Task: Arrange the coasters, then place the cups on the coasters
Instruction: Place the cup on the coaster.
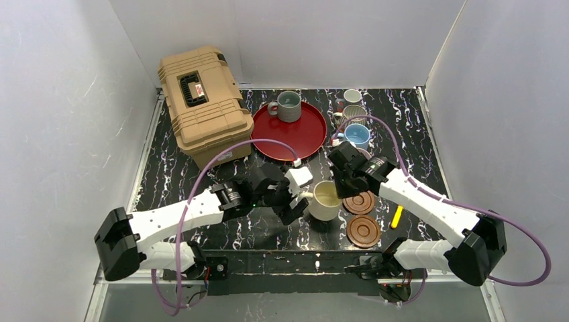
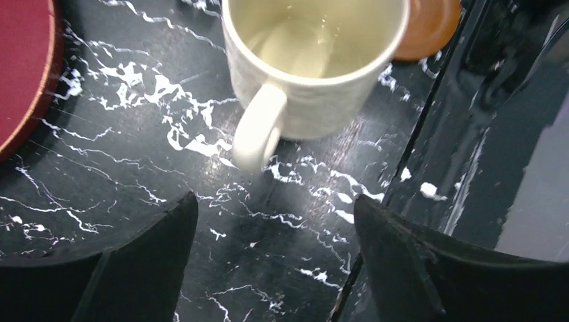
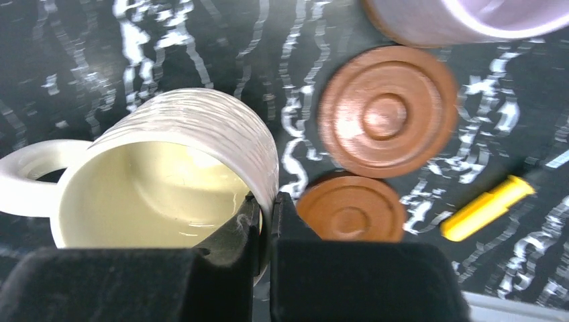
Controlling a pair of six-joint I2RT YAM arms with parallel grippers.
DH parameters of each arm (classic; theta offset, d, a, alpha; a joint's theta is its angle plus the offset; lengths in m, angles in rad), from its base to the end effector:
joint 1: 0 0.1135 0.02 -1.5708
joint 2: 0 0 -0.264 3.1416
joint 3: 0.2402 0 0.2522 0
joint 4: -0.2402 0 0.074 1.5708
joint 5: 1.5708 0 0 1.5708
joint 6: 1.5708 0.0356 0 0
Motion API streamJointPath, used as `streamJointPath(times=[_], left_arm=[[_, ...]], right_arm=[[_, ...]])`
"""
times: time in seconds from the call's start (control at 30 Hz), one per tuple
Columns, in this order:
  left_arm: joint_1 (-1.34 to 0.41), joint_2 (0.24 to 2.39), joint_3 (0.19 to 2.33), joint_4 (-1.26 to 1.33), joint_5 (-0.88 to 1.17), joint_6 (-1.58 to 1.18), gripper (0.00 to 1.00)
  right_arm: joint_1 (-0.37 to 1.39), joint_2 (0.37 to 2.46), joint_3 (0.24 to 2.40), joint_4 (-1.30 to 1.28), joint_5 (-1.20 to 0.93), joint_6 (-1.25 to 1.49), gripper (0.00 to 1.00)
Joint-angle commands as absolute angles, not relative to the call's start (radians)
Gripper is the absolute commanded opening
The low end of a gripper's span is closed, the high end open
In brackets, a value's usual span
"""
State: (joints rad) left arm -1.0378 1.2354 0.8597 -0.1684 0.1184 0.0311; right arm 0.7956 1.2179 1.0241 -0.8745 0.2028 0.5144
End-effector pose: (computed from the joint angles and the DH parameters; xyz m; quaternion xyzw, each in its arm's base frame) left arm 0.1369 -0.2403 0.2721 0.4679 0.7335 -0.2816 0.4046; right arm 0.1683 0.1615 0.2775 -0.1101 0.9576 0.0729 0.2559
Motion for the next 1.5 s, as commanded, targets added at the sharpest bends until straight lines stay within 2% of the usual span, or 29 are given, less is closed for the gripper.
streamJointPath(times=[0.0,0.13,0.5,0.97,1.27,1.47], left_arm=[[-1.045,1.138,0.901,-0.139,0.087,0.007,0.91],[-1.024,1.097,0.912,-0.171,0.077,0.007,0.98],[-0.846,0.991,0.914,-0.235,0.048,-0.044,0.98],[-0.814,0.971,0.914,-0.232,0.082,-0.064,0.98],[-0.816,1.103,0.899,-0.05,0.364,-0.161,0.92],[-0.907,1.267,0.923,0.076,0.3,-0.141,0.89]], right_arm=[[0.761,1.205,1.111,-0.967,0.416,0.467,0.01],[0.704,1.195,1.128,-0.996,0.45,0.402,0.01],[0.498,1.209,1.109,-0.921,0.346,0.248,0.01],[0.46,1.258,1.125,-0.95,0.326,0.194,0.01],[0.459,1.282,1.1,-0.907,0.353,0.184,0.01],[0.457,1.273,1.091,-0.888,0.338,0.165,0.01]])
